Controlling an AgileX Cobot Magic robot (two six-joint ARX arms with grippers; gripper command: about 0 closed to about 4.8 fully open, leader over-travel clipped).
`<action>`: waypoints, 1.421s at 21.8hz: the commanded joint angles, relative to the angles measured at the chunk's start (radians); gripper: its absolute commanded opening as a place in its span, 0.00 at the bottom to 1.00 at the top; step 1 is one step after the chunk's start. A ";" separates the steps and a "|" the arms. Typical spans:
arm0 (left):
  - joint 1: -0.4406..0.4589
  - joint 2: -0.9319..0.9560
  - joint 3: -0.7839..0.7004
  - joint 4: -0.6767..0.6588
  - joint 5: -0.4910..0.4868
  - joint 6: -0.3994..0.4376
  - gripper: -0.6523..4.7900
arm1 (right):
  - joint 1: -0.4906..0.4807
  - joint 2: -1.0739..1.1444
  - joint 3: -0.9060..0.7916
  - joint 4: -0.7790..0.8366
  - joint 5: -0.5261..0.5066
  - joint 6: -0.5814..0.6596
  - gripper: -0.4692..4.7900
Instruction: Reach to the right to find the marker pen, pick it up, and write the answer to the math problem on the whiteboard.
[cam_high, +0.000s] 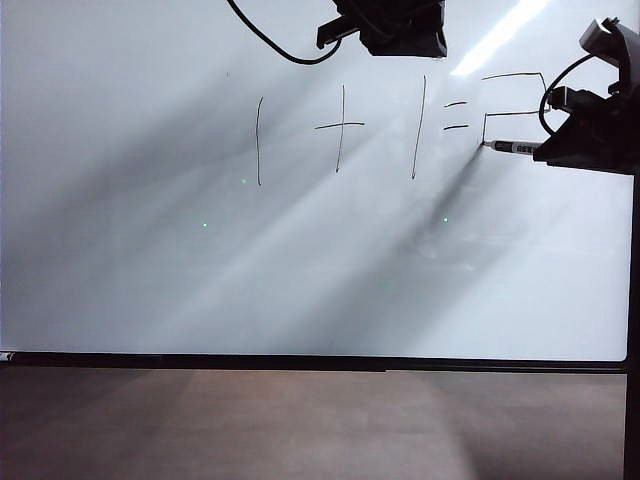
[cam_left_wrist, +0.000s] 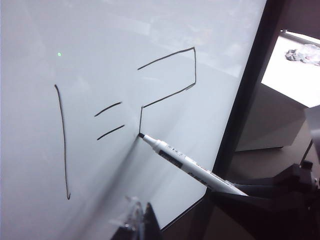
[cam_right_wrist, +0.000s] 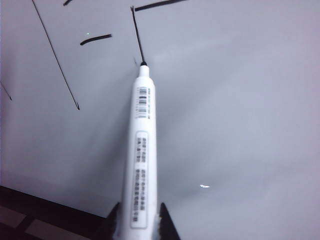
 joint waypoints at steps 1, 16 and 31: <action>-0.002 -0.004 0.000 0.009 0.002 0.003 0.11 | 0.000 0.007 0.003 -0.008 0.062 -0.002 0.08; -0.002 -0.004 0.000 0.005 0.002 0.003 0.11 | 0.000 0.032 -0.002 -0.023 0.066 -0.002 0.08; -0.002 -0.004 0.000 0.005 0.002 0.003 0.11 | -0.017 0.031 -0.003 -0.026 0.080 -0.002 0.08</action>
